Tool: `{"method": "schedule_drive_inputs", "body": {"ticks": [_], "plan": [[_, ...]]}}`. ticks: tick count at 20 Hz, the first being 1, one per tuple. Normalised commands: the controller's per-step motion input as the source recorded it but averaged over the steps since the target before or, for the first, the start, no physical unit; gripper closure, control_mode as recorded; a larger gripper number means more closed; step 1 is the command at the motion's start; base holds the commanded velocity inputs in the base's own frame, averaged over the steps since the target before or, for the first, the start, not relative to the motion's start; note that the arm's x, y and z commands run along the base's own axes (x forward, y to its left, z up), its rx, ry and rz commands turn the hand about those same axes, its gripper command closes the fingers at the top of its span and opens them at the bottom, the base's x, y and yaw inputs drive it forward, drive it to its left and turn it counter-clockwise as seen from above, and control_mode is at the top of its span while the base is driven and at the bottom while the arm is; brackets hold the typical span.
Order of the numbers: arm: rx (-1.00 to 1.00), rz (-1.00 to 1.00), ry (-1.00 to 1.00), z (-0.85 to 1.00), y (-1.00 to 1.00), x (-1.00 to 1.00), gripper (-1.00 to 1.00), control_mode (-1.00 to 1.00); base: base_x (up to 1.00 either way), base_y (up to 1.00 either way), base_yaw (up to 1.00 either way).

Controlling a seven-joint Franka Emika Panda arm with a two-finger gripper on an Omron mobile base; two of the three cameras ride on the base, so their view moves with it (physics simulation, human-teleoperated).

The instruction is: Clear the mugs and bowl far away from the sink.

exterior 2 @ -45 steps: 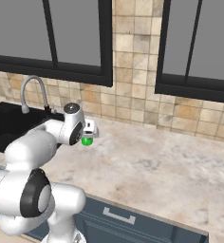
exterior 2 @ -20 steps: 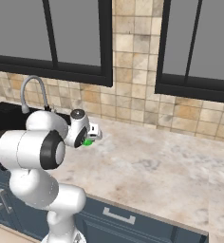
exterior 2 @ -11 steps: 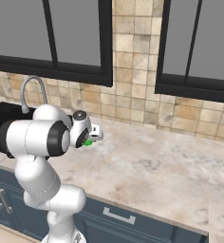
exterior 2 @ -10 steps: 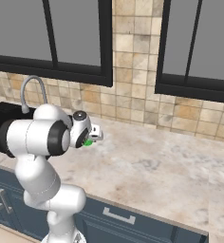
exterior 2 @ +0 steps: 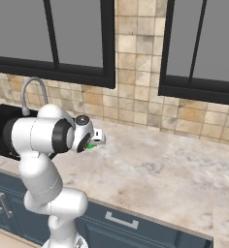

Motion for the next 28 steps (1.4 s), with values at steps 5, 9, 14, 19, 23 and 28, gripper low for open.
{"method": "schedule_drive_inputs", "body": {"ticks": [5, 9, 14, 19, 23, 28], "plan": [[0.0, 0.0, 0.0, -0.04, 0.0, 0.0, 1.0, -1.0, 0.0, 0.0, 0.0], [0.0, 0.0, 0.07, -0.02, 0.11, -0.06, 1.0, -1.0, 0.0, 0.0, 0.0], [0.0, 0.0, 0.13, -0.02, 0.14, -0.33, 1.0, -1.0, 0.0, 0.0, 0.0], [0.0, 0.0, -0.01, 0.7, -0.01, -0.22, 1.0, -1.0, 0.0, 0.0, 0.0], [0.0, 0.0, -0.06, 1.0, -0.15, -0.51, 1.0, -1.0, 0.0, 0.0, 0.0], [0.0, 0.0, -0.1, 0.98, -0.1, -0.74, 1.0, -1.0, 0.0, 0.0, 0.0]]}}
